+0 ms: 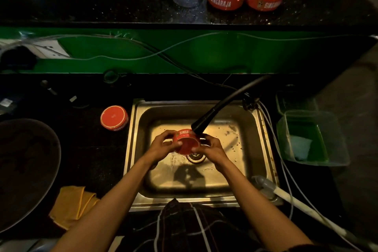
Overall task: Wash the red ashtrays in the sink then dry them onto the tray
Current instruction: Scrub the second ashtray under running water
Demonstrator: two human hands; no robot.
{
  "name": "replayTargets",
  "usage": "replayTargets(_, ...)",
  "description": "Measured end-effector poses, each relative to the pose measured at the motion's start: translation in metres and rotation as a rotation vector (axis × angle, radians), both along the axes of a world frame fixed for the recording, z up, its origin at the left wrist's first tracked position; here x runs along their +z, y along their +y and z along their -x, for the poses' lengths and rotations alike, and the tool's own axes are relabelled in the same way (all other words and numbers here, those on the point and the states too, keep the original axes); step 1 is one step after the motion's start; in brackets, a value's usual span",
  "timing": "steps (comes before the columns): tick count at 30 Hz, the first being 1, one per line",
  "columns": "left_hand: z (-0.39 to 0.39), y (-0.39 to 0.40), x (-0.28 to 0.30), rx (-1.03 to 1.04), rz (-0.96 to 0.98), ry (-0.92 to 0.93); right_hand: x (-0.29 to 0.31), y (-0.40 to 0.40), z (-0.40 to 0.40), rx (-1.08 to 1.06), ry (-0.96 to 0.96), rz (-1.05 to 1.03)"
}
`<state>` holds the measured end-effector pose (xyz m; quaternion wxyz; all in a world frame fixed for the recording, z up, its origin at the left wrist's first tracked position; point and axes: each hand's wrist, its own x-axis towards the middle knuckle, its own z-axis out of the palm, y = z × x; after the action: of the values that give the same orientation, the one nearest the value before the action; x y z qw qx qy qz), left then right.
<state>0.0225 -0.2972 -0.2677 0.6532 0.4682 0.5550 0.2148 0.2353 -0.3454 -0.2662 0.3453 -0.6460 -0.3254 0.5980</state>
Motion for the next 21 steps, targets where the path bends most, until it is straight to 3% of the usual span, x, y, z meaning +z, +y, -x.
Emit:
replayTargets(6, -0.028, 0.009, 0.002, -0.19, -0.009, 0.092, -0.015, -0.013, -0.024, -0.063, -0.226, -0.111)
replayTargets(11, -0.053, 0.002, -0.012, -0.125, 0.069, 0.087, -0.017, -0.017, -0.041, -0.006, -0.442, -0.185)
replayTargets(21, -0.004, -0.009, -0.015, 0.082, 0.239, -0.022, -0.015, 0.021, -0.007, 0.163, -0.331, -0.067)
